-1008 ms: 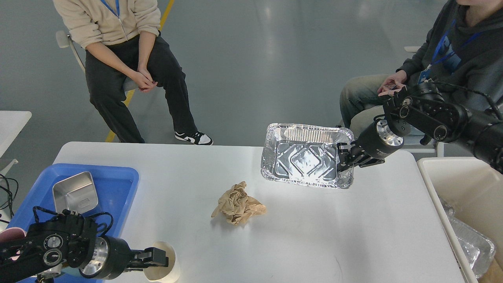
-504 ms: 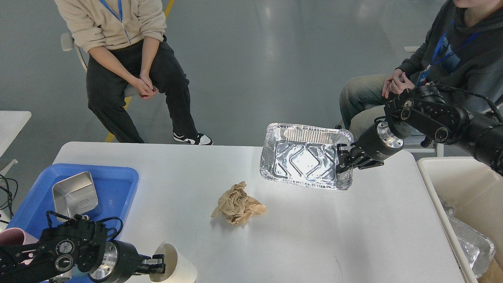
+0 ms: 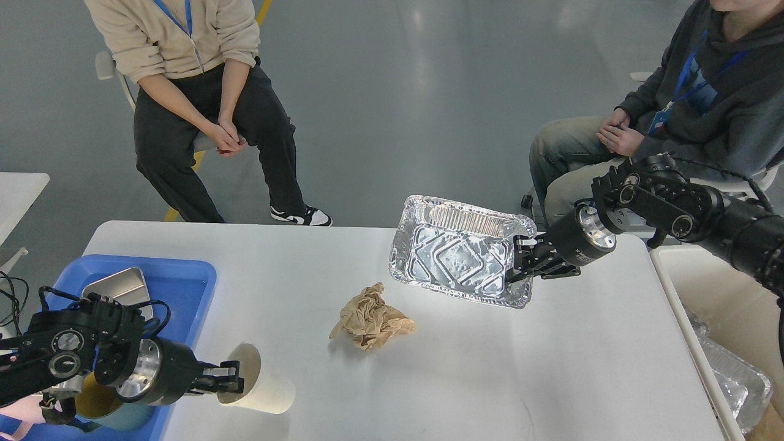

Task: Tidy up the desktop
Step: 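Reach the left gripper to the white paper cup and grasp it, then lift the paper cup high with the left gripper, then lower the paper cup into the foil tray and open the left gripper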

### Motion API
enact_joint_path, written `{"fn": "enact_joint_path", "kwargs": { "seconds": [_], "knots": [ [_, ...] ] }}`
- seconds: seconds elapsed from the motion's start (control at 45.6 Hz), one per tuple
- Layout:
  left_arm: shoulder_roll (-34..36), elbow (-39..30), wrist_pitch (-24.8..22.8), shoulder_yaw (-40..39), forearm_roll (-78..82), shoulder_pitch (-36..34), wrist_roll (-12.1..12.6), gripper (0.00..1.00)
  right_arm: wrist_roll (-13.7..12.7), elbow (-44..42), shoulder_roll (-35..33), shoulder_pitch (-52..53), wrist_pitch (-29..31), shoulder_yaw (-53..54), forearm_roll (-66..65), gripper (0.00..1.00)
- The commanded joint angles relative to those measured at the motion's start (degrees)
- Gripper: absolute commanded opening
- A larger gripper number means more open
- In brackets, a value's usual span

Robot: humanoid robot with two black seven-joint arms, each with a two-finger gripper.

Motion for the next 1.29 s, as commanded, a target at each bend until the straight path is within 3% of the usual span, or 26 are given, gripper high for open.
{"fn": "enact_joint_path", "kwargs": {
  "seconds": [0.0, 0.197, 0.329, 0.504, 0.614, 0.855, 1.096, 1.271],
  "knots": [
    [2.7, 0.0, -3.5, -2.0, -3.5, -3.7, -0.1, 0.0, 0.1, 0.0, 0.0, 0.2, 0.0, 0.0, 0.2, 0.0],
    [7.4, 0.0, -9.8, -3.9, -9.7, -11.4, 0.0, 0.0, 0.2, 0.1, 0.8, 0.2, 0.0, 0.0, 0.2, 0.0],
    [8.9, 0.2, -13.7, -3.2, -18.0, -22.7, 0.3, 0.0, 0.2, 0.4, 1.1, 0.3, 0.0, 0.0, 0.2, 0.0],
    [9.1, 3.2, -20.5, -2.6, -27.5, -38.9, 2.6, 0.0, 0.2, 0.4, 1.5, 0.6, 0.0, -0.1, 0.2, 0.0],
    [7.3, 7.4, -23.8, 1.0, -30.6, -48.7, 3.5, 0.0, 0.2, 1.1, 1.4, 0.6, 0.0, -0.1, 0.2, 0.0],
    [-1.2, 17.5, -23.8, 14.7, -37.3, -65.9, 3.4, 0.01, 0.2, 1.8, 1.4, 0.7, 0.0, -0.2, 0.2, 0.0],
    [-17.0, 31.1, -23.8, 17.2, -37.8, -67.2, 3.1, 0.01, 0.2, 1.9, 1.4, 1.6, 0.0, -0.1, 0.2, 0.0],
    [-32.2, 40.0, -22.9, 17.3, -36.0, -60.7, 3.0, 0.01, 0.2, 2.0, 1.6, 2.2, 0.0, -0.1, 0.2, 0.0]
  ]
}}
